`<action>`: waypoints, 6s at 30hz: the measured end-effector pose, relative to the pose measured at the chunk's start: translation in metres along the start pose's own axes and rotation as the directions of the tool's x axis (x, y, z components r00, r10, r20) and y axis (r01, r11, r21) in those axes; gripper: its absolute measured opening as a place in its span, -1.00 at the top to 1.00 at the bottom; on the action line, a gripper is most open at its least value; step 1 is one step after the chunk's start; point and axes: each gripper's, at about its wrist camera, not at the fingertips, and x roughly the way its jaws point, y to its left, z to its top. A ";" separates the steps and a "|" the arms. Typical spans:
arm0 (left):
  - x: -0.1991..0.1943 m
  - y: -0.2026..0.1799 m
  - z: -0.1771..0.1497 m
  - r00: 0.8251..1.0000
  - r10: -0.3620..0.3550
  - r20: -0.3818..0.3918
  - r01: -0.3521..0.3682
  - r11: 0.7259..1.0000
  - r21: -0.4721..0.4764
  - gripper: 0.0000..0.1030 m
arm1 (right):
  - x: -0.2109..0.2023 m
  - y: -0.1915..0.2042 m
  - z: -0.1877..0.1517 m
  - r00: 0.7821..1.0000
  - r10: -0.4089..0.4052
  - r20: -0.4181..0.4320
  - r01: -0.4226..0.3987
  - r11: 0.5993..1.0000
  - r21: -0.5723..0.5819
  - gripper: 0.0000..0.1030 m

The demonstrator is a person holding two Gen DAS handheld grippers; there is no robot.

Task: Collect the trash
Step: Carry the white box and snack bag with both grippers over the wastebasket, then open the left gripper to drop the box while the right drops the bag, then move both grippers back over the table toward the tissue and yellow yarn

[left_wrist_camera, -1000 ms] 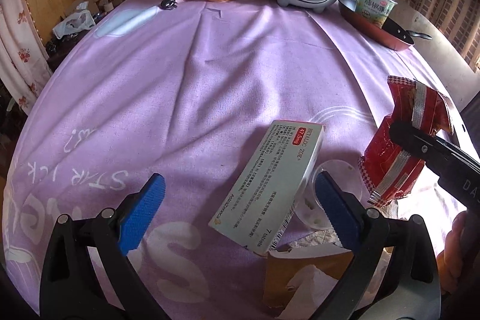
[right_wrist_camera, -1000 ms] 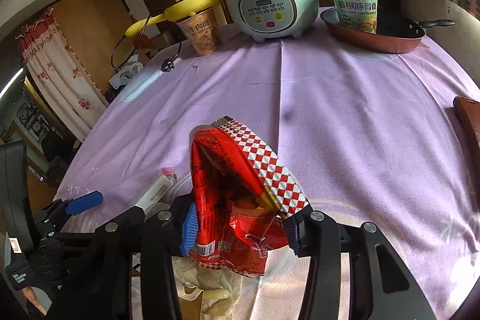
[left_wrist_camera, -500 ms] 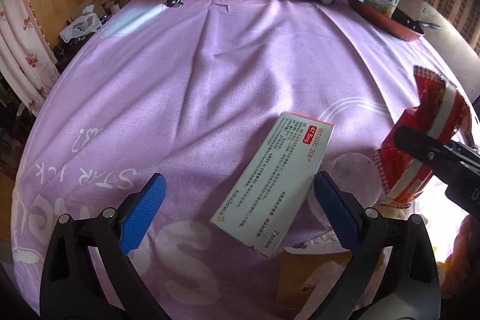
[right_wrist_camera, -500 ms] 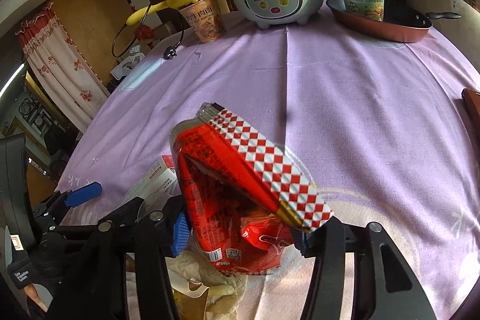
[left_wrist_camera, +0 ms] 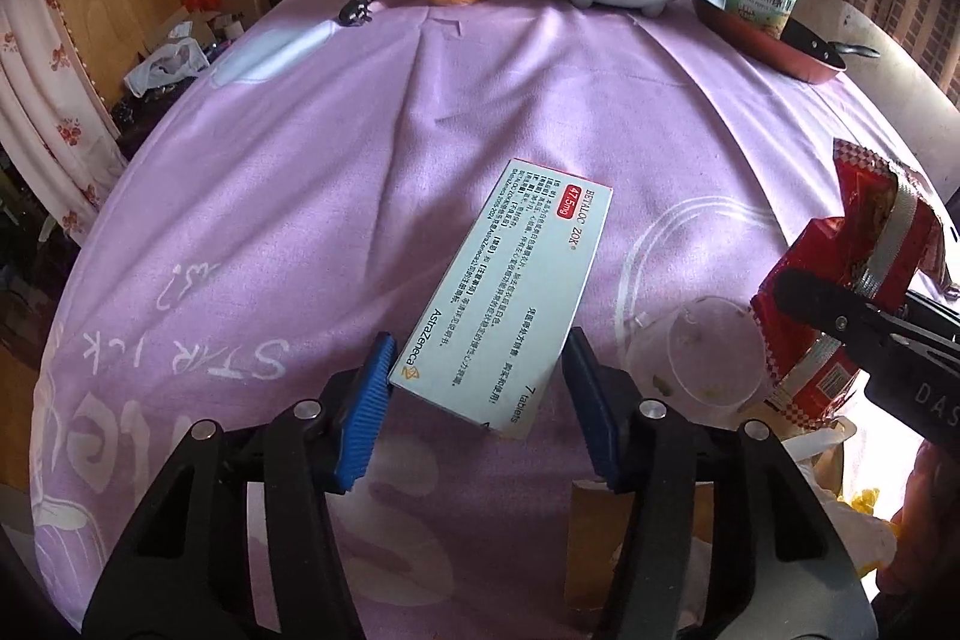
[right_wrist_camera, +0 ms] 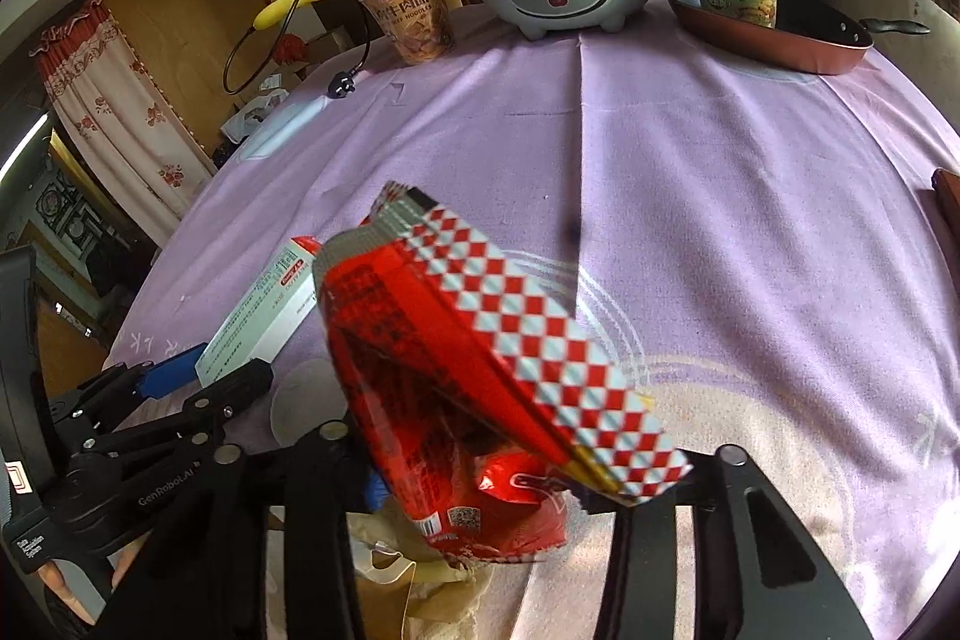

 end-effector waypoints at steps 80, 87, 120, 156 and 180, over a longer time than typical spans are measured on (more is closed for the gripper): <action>-0.165 0.349 -0.511 0.940 0.150 -0.306 -0.341 0.455 -0.823 -0.48 | -0.018 0.499 -0.346 0.874 0.216 -0.435 -0.485 0.404 -0.775 0.34; -0.183 0.360 -0.501 0.910 0.238 -0.339 -0.412 0.425 -0.806 -0.53 | -0.009 0.521 -0.349 0.855 0.234 -0.463 -0.519 0.373 -0.769 0.01; -0.217 0.351 -0.463 0.875 0.366 -0.316 -0.461 0.436 -0.773 -0.63 | -0.036 0.481 -0.278 0.798 0.397 -0.453 -0.599 0.444 -0.666 -0.43; -0.153 0.086 -0.170 0.986 0.151 0.076 -0.132 0.968 -0.214 -0.80 | -0.096 0.088 -0.077 0.993 0.005 0.118 0.029 0.958 -0.285 -0.56; -0.091 0.016 -0.096 0.995 0.099 0.000 -0.099 0.993 -0.070 -0.81 | -0.048 0.029 -0.013 0.994 0.076 0.078 -0.062 0.985 -0.162 0.82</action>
